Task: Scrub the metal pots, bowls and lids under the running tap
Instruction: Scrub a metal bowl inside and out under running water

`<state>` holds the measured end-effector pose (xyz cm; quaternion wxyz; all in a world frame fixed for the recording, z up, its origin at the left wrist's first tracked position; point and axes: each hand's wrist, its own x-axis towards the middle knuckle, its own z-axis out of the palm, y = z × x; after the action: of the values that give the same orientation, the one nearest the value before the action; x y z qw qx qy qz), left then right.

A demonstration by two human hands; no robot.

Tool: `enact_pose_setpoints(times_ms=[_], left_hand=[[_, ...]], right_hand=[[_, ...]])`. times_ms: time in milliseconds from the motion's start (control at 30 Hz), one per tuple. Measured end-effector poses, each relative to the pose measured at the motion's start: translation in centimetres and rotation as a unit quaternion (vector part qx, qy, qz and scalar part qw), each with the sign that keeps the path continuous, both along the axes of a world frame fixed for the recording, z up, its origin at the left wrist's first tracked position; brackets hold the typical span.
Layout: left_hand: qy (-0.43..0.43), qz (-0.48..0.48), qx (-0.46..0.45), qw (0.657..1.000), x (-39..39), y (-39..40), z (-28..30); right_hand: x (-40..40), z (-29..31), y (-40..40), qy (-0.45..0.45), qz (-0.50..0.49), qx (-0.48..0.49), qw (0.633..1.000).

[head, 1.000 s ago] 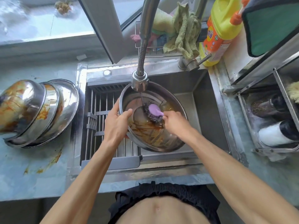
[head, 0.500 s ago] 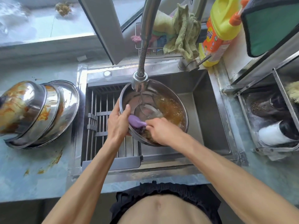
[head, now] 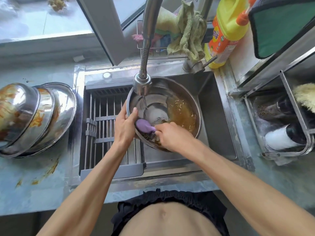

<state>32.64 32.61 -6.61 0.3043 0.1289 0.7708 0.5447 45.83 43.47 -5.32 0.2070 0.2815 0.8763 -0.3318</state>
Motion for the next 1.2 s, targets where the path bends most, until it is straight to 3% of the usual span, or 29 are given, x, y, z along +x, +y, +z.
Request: enact_pose_setpoints(times_ms=[167,333,433,600,733,900,1067,1200], left_hand=[[0.008,-0.028,0.015,0.999,0.3,0.9,0.6],[0.025,-0.028,0.020,0.999,-0.3,1.2,0.4],[0.030,-0.042,0.027,0.998,-0.5,0.8,0.5],[0.027,-0.018,0.012,0.999,0.1,0.6,0.1],[0.014,-0.004,0.011,1.000,0.1,-0.6,0.3],[0.002,0.002,0.002,1.000,0.1,-0.3,0.6],[-0.007,0.002,-0.037,0.999,0.0,-0.4,0.9],[-0.017,0.015,-0.058,0.998,0.1,-0.3,0.9]], right_hand=[[0.8,0.0,2.2,-0.007,-0.055,0.021,0.998],[1.2,1.0,1.1,-0.012,0.008,0.005,1.000],[2.8,-0.2,3.0,-0.043,-0.030,0.030,0.998],[2.0,0.1,-0.6,0.002,-0.007,-0.025,1.000],[3.0,-1.7,2.2,-0.032,-0.057,0.031,0.997],[3.0,-1.2,0.9,-0.010,-0.023,0.011,1.000],[3.7,-2.2,3.9,-0.090,-0.094,0.065,0.989],[3.3,-2.1,1.4,-0.060,-0.056,-0.012,0.997]])
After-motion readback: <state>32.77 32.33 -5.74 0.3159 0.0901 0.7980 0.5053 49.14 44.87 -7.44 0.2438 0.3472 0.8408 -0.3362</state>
